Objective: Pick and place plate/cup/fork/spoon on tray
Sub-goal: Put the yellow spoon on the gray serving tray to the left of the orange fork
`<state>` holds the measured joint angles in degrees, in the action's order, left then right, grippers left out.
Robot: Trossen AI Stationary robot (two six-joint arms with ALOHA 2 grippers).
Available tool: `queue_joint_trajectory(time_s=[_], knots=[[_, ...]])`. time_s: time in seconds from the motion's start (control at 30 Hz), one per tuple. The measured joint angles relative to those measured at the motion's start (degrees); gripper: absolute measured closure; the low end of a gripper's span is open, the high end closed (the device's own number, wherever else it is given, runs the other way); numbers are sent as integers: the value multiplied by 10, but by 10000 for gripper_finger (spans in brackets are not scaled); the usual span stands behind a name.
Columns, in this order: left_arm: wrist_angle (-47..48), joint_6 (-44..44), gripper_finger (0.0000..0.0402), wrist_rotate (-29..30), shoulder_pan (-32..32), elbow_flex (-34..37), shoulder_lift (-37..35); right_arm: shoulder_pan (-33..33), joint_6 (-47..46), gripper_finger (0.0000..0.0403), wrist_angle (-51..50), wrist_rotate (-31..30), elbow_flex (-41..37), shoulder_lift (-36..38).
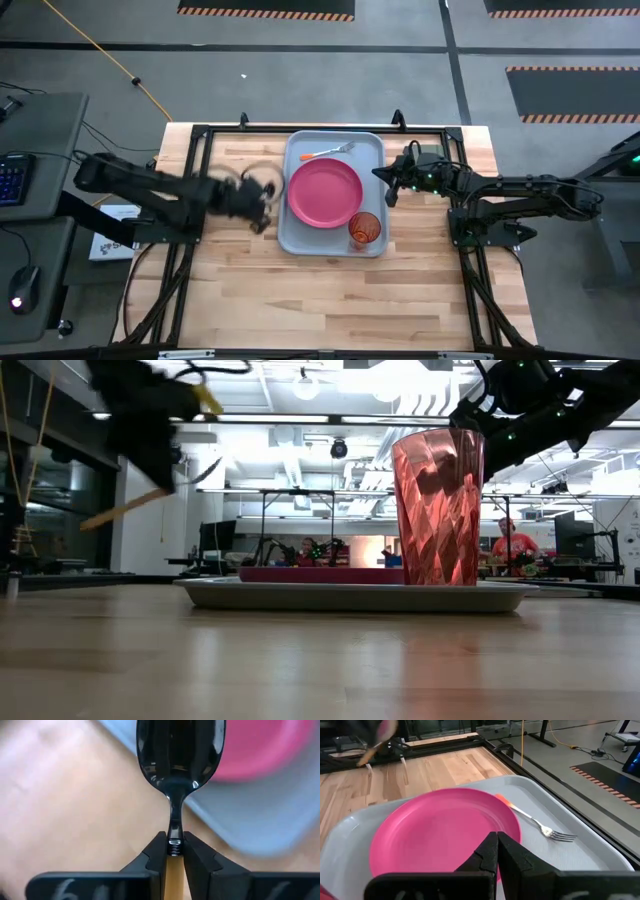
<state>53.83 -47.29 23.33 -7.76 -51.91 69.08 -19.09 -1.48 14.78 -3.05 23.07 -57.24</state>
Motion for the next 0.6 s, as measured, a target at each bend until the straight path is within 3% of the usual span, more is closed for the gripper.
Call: queue_joint_trajectory(time_s=[0.17,0.3,0.47,0.6], knots=[[-93,242,364,-5,177,-38,30,0,2,402,0,0,0,-11],[-230,416,364,-81,296,-67,80,0,1,402,-3,0,0,-24],[-326,549,363,-129,374,-142,187,0,0,402,-2,0,0,-33],[-310,631,363,-129,391,-242,294,0,0,402,-1,0,0,-33]])
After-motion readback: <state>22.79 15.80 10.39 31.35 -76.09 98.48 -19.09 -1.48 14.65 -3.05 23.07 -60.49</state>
